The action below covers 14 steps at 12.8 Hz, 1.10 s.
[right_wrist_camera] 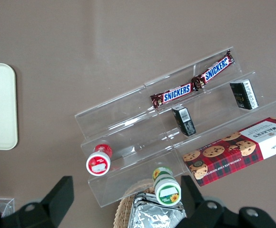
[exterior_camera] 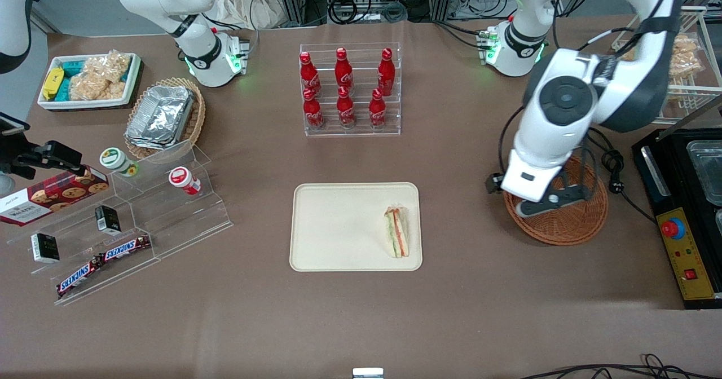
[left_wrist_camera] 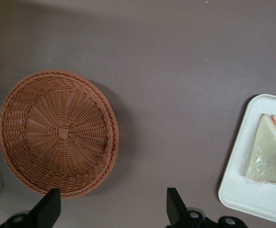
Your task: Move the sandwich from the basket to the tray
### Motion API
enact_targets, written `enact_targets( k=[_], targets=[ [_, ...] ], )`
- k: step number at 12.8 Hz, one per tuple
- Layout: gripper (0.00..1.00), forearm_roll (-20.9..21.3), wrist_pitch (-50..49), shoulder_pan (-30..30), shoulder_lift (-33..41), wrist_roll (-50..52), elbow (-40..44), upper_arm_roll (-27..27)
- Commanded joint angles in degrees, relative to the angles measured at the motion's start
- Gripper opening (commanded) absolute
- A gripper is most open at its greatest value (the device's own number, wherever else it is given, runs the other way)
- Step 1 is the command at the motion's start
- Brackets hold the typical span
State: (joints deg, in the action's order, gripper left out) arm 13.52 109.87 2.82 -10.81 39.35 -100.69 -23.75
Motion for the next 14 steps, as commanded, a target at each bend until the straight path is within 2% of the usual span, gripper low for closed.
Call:
enact_targets(
  k=[1,3,5,6,8,10,12,14],
  targets=[
    [1.00,-3.31,0.17,1.57,4.04,-2.96,-1.09,-0.33],
    [1.00,-3.50,-0.36,1.83,5.27,-3.57,-0.91,-0.24],
    [1.00,-4.81,-0.10,1.40,5.89,-7.50,-0.65,3.77],
    [1.00,-6.21,0.08,-1.04,5.89,-11.44,-0.21,7.11],
    [1.00,-8.93,0.08,-8.06,6.41,-20.49,-0.12,18.69],
    [1.00,-10.44,-0.62,-11.86,7.29,-27.97,1.10,26.27],
    [1.00,-10.61,-4.02,-11.44,6.86,-33.17,5.21,27.71],
    [1.00,-12.89,-13.67,-11.43,1.43,-33.90,15.82,27.80]
  ],
)
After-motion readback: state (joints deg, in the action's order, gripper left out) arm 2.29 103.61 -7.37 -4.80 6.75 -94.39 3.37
